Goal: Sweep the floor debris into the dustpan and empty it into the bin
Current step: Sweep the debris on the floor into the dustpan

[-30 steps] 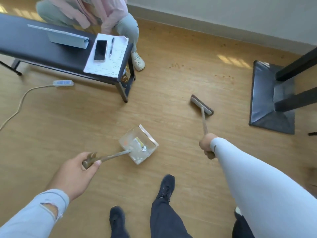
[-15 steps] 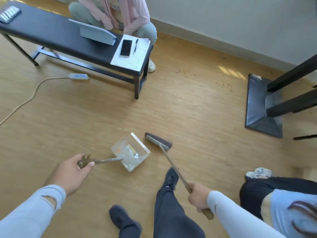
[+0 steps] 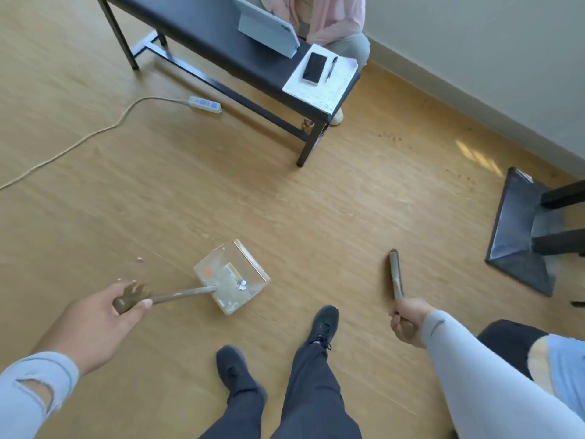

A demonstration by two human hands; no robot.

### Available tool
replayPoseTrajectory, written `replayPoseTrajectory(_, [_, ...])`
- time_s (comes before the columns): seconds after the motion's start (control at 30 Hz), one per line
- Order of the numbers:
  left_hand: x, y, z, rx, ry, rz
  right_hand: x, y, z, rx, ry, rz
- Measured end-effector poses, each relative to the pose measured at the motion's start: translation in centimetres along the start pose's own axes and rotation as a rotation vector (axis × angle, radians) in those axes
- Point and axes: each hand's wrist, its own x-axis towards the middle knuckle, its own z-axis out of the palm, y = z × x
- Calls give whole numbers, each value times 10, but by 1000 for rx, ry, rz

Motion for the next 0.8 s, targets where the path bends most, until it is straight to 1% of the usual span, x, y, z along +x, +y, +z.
replayPoseTrajectory(0.07, [0, -12, -5, -6, 19, 0, -8, -20, 62, 46, -68, -11])
replayPoseTrajectory(0.2, [-8, -37, -24, -39, 37, -30, -69, -31, 188, 64, -241, -23])
replayPoseTrajectory(0.27, [-15, -52, -37, -82, 50, -49, -100, -27, 233, 48, -338, -49])
replayPoseTrajectory(0.33, [-22, -69, -50, -130, 65, -74, -123, -27, 262, -11, -386, -88])
replayPoseTrajectory(0.4, [-29, -86, -60, -171, 82, -106, -141, -32, 268, -43, -422, -95])
replayPoseTrajectory(0.47, [-35, -101, -71, -203, 97, -132, -152, -38, 259, -66, -426, -119])
replayPoseTrajectory(0.6, [-39, -124, -84, -244, 112, -149, -163, -53, 210, -88, -403, -194])
replayPoseTrajectory(0.7, [-33, -137, -86, -260, 128, -185, -162, -76, 177, -139, -302, -263])
replayPoseTrajectory(0.8, [-22, -142, -86, -296, 154, -221, -149, -127, 167, -268, -155, -336])
